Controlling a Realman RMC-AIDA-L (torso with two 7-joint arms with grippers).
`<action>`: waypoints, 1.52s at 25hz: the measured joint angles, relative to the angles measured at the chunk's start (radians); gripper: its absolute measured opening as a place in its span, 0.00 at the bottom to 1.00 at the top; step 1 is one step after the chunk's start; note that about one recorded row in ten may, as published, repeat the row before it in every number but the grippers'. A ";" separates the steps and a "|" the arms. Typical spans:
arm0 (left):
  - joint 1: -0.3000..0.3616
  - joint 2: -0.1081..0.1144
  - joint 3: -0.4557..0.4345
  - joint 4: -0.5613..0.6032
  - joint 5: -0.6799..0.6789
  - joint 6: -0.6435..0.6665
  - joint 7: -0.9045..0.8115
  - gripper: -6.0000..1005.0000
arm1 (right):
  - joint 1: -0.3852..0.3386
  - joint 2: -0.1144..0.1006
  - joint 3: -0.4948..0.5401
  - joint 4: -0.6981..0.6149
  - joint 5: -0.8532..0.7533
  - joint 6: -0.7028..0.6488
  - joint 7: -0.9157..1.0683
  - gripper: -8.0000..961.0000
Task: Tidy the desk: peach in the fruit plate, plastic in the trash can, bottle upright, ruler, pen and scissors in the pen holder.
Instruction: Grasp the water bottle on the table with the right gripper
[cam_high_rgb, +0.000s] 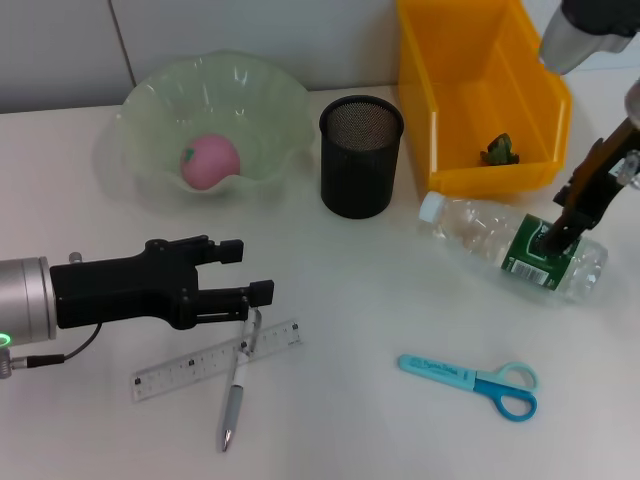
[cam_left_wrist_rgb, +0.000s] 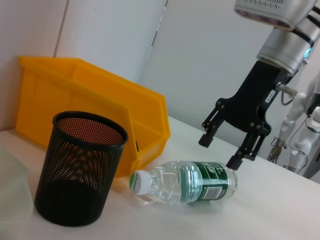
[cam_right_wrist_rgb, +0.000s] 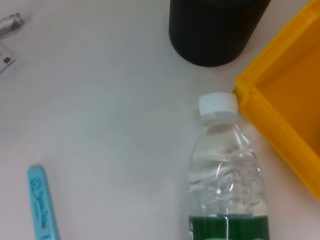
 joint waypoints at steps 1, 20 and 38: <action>0.002 0.000 0.000 0.000 0.000 0.000 -0.004 0.81 | 0.006 0.000 -0.002 0.017 0.000 0.012 -0.003 0.83; 0.002 0.003 0.000 0.004 0.000 0.003 -0.010 0.81 | 0.035 0.011 -0.048 0.203 -0.005 0.184 -0.012 0.83; -0.001 0.009 0.000 0.007 0.000 0.006 -0.010 0.81 | 0.037 0.025 -0.049 0.278 -0.007 0.266 -0.015 0.82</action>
